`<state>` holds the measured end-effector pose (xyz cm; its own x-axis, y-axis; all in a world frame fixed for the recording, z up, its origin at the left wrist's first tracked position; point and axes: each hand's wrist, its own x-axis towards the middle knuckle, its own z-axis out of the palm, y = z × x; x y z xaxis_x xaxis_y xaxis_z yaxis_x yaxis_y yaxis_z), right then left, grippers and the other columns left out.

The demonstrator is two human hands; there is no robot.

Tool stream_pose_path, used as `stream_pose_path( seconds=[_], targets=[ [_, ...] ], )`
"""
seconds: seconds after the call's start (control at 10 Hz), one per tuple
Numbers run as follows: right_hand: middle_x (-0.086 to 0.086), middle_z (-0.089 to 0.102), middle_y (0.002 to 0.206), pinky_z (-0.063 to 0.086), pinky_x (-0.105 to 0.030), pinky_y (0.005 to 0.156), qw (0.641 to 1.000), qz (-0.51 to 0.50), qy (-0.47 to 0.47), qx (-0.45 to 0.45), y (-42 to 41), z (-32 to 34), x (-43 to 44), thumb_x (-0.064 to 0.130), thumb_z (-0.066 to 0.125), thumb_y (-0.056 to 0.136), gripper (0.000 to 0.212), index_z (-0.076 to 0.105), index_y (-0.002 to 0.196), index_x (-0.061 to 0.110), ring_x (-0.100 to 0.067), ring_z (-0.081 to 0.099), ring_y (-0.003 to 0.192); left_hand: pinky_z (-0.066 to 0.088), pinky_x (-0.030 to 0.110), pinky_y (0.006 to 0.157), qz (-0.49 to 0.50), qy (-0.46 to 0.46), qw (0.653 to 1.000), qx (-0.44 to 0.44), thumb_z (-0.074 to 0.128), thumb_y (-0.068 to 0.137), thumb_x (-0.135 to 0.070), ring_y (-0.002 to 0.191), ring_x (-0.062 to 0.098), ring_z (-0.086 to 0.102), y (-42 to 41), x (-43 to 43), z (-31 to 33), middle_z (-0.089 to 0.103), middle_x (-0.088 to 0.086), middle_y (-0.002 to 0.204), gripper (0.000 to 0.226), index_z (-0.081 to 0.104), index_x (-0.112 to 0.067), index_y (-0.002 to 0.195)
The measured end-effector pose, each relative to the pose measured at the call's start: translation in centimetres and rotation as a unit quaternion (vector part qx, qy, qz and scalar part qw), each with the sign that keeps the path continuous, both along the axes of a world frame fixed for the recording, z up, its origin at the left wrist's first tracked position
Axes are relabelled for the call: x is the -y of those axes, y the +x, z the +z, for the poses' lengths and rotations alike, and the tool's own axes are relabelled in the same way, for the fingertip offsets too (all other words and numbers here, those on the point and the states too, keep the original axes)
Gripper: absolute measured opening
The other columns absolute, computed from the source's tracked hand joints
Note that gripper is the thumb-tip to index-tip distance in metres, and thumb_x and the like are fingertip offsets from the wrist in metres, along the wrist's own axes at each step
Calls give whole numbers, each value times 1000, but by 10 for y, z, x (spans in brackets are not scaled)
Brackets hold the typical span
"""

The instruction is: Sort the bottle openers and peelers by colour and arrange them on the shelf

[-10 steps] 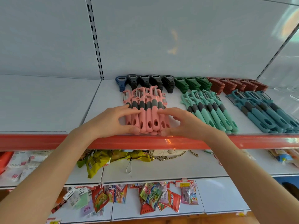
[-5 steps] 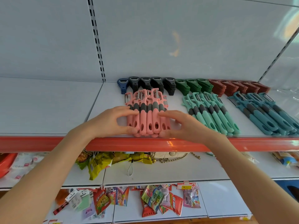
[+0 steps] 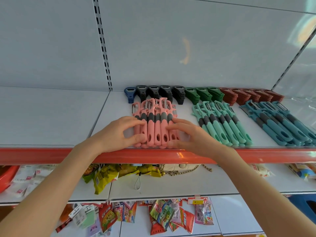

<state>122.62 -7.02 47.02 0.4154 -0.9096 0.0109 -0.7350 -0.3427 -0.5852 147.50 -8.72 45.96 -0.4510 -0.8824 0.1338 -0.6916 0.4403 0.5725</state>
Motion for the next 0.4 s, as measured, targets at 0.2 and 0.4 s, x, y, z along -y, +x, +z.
stream_pose_path(
  seconds=[0.2,0.4],
  targets=[
    [5,26,151,17,-19,106,1000,5,-8,-4,-1,-1,-3,43,61,82,55,45,133,33,-8,21,140,22,17,99,26,-29,999,7,41,69,-71,125,4,35,-11,-4,4,43,-3,138,78,49,-24,131],
    [9,35,147,22,-22,110,998,-14,-58,12,-3,9,-3,42,48,90,48,43,136,28,-6,29,136,27,21,100,74,-123,989,25,37,89,-59,131,14,38,-29,-4,14,43,3,142,63,46,-16,135]
  ],
)
